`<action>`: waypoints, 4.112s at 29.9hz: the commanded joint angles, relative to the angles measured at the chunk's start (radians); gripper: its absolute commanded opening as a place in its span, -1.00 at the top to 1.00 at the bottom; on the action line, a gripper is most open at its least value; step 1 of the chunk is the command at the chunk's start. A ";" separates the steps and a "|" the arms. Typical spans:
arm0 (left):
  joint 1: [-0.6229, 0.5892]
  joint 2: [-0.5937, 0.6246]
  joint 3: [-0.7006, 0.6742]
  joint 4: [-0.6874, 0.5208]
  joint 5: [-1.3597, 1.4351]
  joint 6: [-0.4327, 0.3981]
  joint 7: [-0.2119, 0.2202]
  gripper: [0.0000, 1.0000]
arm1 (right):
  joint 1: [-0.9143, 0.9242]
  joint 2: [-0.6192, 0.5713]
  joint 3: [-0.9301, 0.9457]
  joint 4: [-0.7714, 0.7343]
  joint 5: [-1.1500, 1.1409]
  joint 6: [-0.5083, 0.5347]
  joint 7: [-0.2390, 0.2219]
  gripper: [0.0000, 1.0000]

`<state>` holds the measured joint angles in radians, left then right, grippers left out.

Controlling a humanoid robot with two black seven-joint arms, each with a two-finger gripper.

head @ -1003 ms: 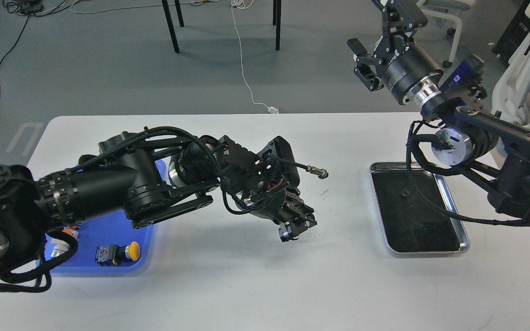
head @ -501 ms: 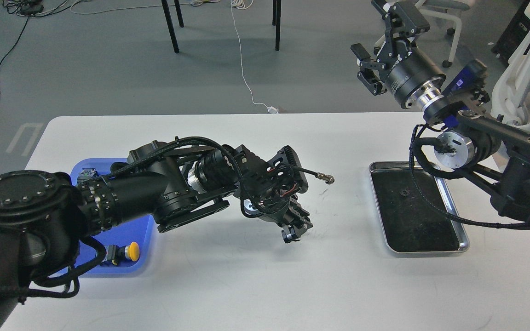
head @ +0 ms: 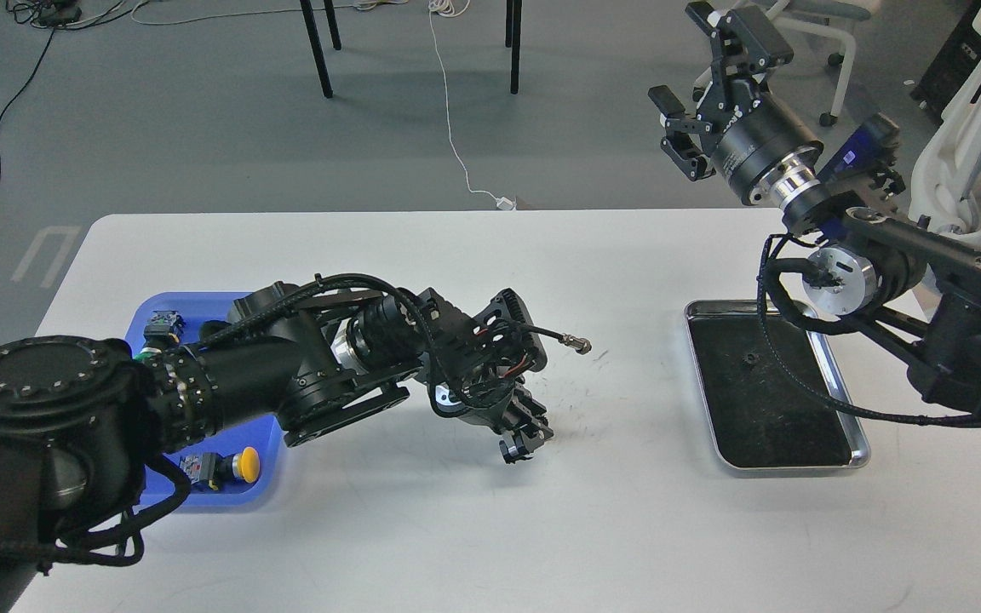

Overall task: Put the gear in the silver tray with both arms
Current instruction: 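Release the second gear on the table and retract the left arm, then reach the right gripper down and grasp the second black gear, then carry the gear with the right gripper into the silver tray and release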

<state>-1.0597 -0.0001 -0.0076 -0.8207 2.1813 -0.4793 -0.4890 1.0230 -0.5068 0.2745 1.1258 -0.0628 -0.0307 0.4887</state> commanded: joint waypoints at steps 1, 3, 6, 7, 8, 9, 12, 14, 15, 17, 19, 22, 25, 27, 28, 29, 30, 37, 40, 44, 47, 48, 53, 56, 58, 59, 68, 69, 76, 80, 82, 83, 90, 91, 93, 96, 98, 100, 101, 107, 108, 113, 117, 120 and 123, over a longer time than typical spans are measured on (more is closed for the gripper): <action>0.001 0.000 -0.005 0.002 0.000 0.005 0.000 -0.51 | -0.001 -0.002 0.000 0.000 0.000 0.002 0.000 -0.92; -0.002 0.000 -0.012 -0.003 0.000 0.007 0.000 -0.61 | -0.003 -0.004 0.000 0.000 0.000 0.002 0.000 -0.92; -0.009 0.000 -0.034 -0.029 -0.018 0.010 0.000 -0.71 | -0.007 -0.027 0.000 0.003 0.000 0.006 0.000 -0.92; -0.014 0.000 -0.050 -0.047 -0.053 0.010 0.000 -0.73 | -0.007 -0.035 0.000 0.005 0.000 0.008 0.000 -0.92; -0.022 0.018 -0.078 -0.073 -0.098 0.011 0.000 -0.78 | -0.012 -0.047 0.000 0.008 0.000 0.011 0.000 -0.92; -0.028 0.050 -0.110 -0.095 -0.142 0.013 0.000 -0.83 | -0.021 -0.062 0.000 0.014 0.000 0.014 0.000 -0.92; -0.028 0.179 -0.211 -0.170 -0.283 0.018 0.000 -0.87 | -0.060 -0.128 0.000 0.029 -0.009 0.022 0.000 -0.93; -0.014 0.254 -0.262 -0.187 -0.420 0.028 0.000 -0.88 | -0.093 -0.162 -0.001 0.043 -0.018 0.029 0.000 -0.94; 0.000 0.285 -0.276 -0.187 -0.486 0.045 0.000 -0.89 | -0.109 -0.174 -0.001 0.051 -0.025 0.040 0.000 -0.94; 0.065 0.353 -0.296 -0.189 -0.662 0.114 0.000 -0.92 | -0.145 -0.203 -0.011 0.067 -0.095 0.087 0.000 -0.94; 0.122 0.403 -0.319 -0.196 -0.840 0.171 0.000 -0.92 | -0.170 -0.237 -0.037 0.089 -0.222 0.132 0.000 -0.94; 0.243 0.453 -0.406 -0.245 -1.125 0.199 0.000 -0.94 | -0.178 -0.266 -0.096 0.120 -0.446 0.161 0.000 -0.94; 0.404 0.468 -0.573 -0.301 -1.308 0.189 0.000 -0.95 | -0.167 -0.266 -0.170 0.126 -0.636 0.163 0.000 -0.95; 0.509 0.457 -0.696 -0.317 -1.351 0.171 0.000 -0.95 | -0.147 -0.266 -0.219 0.126 -0.747 0.163 0.000 -0.97; 0.558 0.450 -0.754 -0.325 -1.361 0.154 0.000 -0.95 | -0.121 -0.265 -0.247 0.126 -0.808 0.163 0.000 -0.97; 0.599 0.447 -0.805 -0.328 -1.365 0.137 0.000 -0.95 | -0.088 -0.265 -0.282 0.126 -0.868 0.163 0.000 -0.97; 0.627 0.437 -0.842 -0.328 -1.373 0.124 0.000 -0.95 | -0.055 -0.260 -0.317 0.126 -0.909 0.163 0.000 -0.97; 0.707 0.410 -0.934 -0.331 -1.448 0.116 0.000 -0.95 | 0.293 -0.109 -0.713 0.114 -1.069 0.163 0.000 -0.97; 0.707 0.411 -0.931 -0.339 -1.447 0.117 0.000 -0.95 | 0.431 -0.009 -0.852 0.111 -1.072 0.163 0.000 -0.97; 0.707 0.414 -0.928 -0.365 -1.447 0.116 0.000 -0.95 | 0.546 0.135 -1.007 0.083 -1.106 0.163 0.000 -0.97; 0.707 0.414 -0.925 -0.379 -1.447 0.119 0.000 -0.95 | 0.559 0.227 -1.064 0.025 -1.189 0.163 0.000 -0.94; 0.708 0.414 -0.925 -0.385 -1.447 0.119 0.000 -0.95 | 0.559 0.247 -1.071 0.011 -1.209 0.163 0.000 -0.94; 0.724 0.417 -0.933 -0.393 -1.447 0.122 0.000 -0.95 | 0.534 0.336 -1.104 -0.031 -1.223 0.150 0.000 -0.92; 0.728 0.417 -0.933 -0.394 -1.445 0.120 0.000 -0.95 | 0.505 0.384 -1.114 -0.050 -1.220 0.137 0.000 -0.87; 0.728 0.417 -0.933 -0.396 -1.445 0.122 0.000 -0.95 | 0.488 0.410 -1.118 -0.073 -1.220 0.124 0.000 -0.85; 0.730 0.417 -0.933 -0.397 -1.445 0.120 0.000 -0.95 | 0.482 0.421 -1.127 -0.084 -1.220 0.118 0.000 -0.84; 0.742 0.422 -0.934 -0.416 -1.445 0.120 0.000 -0.95 | 0.442 0.467 -1.158 -0.120 -1.218 0.029 0.000 -0.39; 0.742 0.424 -0.934 -0.419 -1.447 0.120 0.000 -0.95 | 0.440 0.470 -1.158 -0.124 -1.218 0.025 0.000 -0.39; 0.750 0.425 -0.936 -0.426 -1.445 0.123 0.000 -0.95 | 0.437 0.485 -1.161 -0.146 -1.218 0.022 0.000 -0.38; 0.750 0.427 -0.940 -0.426 -1.447 0.122 0.000 -0.95 | 0.433 0.487 -1.161 -0.149 -1.218 0.022 0.000 -0.27; 0.751 0.425 -0.945 -0.428 -1.447 0.123 0.000 -0.95 | 0.433 0.487 -1.169 -0.150 -1.218 0.022 0.000 -0.18; 0.750 0.425 -0.945 -0.428 -1.447 0.123 0.000 -0.95 | 0.433 0.487 -1.175 -0.153 -1.218 0.022 0.000 -0.17; 0.751 0.425 -0.945 -0.428 -1.447 0.123 0.000 -0.95 | 0.425 0.487 -1.187 -0.170 -1.218 0.022 0.000 0.14; 0.751 0.425 -0.945 -0.428 -1.447 0.123 0.000 -0.95 | 0.422 0.487 -1.187 -0.172 -1.218 0.022 0.000 0.14; 0.751 0.425 -0.945 -0.428 -1.447 0.122 0.000 -0.95 | 0.419 0.491 -1.189 -0.172 -1.218 0.022 0.000 0.20; 0.757 0.424 -0.946 -0.428 -1.445 0.123 0.000 -0.95 | 0.419 0.498 -1.189 -0.176 -1.218 0.022 0.000 0.34; 0.759 0.425 -0.946 -0.426 -1.445 0.122 0.000 -0.95 | 0.417 0.502 -1.189 -0.184 -1.218 0.023 0.000 0.45; 0.759 0.425 -0.946 -0.428 -1.447 0.122 0.000 -0.95 | 0.417 0.507 -1.189 -0.184 -1.218 0.025 0.000 0.49; 0.759 0.425 -0.948 -0.428 -1.445 0.122 0.000 -0.95 | 0.417 0.507 -1.189 -0.186 -1.218 0.025 0.000 0.52; 0.759 0.424 -0.948 -0.428 -1.447 0.120 0.000 -0.95 | 0.424 0.507 -1.189 -0.184 -1.215 0.026 0.000 0.62; 0.759 0.425 -0.948 -0.428 -1.447 0.122 0.000 -0.95 | 0.431 0.504 -1.189 -0.181 -1.215 0.026 0.000 0.64; 0.759 0.424 -0.948 -0.426 -1.447 0.122 0.000 -0.95 | 0.479 0.446 -1.180 -0.166 -1.215 0.023 0.000 0.66; 0.759 0.419 -0.946 -0.426 -1.447 0.122 0.000 -0.95 | 0.535 0.338 -1.161 -0.124 -1.215 0.022 0.000 0.66; 0.756 0.417 -0.946 -0.428 -1.447 0.122 0.000 -0.95 | 0.565 0.226 -1.164 -0.072 -1.218 0.023 0.000 0.65; 0.754 0.416 -0.945 -0.428 -1.447 0.122 0.000 -0.95 | 0.569 0.101 -1.175 -0.035 -1.236 0.028 0.000 0.65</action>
<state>-0.3027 0.4170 -0.9539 -1.2481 0.7347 -0.3574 -0.4888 1.5855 -0.2996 -0.8901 1.0561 -1.2838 -0.0078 0.4888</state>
